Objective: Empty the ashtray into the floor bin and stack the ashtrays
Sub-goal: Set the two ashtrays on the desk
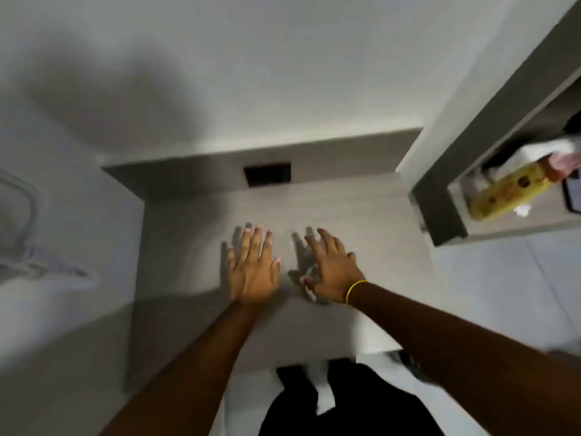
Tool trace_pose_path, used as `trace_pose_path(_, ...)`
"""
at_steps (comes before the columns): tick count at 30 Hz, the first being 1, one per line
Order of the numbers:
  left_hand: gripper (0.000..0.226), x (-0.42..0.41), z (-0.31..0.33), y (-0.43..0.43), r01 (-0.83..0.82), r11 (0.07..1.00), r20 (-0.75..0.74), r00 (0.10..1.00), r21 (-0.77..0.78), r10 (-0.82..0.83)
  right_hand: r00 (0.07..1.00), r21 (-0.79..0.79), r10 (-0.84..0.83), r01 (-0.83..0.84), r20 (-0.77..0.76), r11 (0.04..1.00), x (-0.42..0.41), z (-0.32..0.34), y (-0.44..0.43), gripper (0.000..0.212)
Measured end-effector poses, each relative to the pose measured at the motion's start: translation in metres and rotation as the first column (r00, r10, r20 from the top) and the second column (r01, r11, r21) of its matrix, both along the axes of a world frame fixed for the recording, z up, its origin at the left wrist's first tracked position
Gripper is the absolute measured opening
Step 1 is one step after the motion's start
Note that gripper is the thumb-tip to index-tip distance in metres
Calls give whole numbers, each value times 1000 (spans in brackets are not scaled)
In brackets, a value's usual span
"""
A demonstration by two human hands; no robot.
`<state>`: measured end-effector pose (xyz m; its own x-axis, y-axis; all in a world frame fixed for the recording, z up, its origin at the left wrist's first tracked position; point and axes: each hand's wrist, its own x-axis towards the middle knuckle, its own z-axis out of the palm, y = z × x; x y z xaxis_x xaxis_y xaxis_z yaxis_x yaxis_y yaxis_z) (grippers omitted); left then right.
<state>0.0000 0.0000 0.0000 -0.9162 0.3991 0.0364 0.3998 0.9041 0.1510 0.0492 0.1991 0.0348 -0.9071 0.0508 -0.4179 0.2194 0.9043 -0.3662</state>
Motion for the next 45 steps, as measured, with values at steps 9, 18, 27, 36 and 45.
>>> trace_pose_path(9, 69, 48, -86, 4, -42, 999, 271, 961, -30, 49, 982, 119, 163, -175, 97, 977, -6, -40, 16, 111)
trace_pose_path(18, 69, 51, -97, 4, -74, 997, 202, 977, -9, 74, 924, 171, 360, -378, 125, 910, -3, -41, 23, 103)
trace_pose_path(27, 69, 53, -107, 0, -68, 998, 136, 989, 18, 65, 901, 97, 424, -432, 92, 897, -1, -33, 23, 102)
trace_pose_path(36, 67, 53, -107, -1, -70, 997, 120, 991, 37, 65, 977, -144, 212, -213, -24, 966, 21, -25, 56, 99)
trace_pose_path(45, 65, 53, -101, 2, -78, 996, 143, 987, 38, 72, 997, -57, -49, 46, -56, 997, 27, -55, 132, 106)
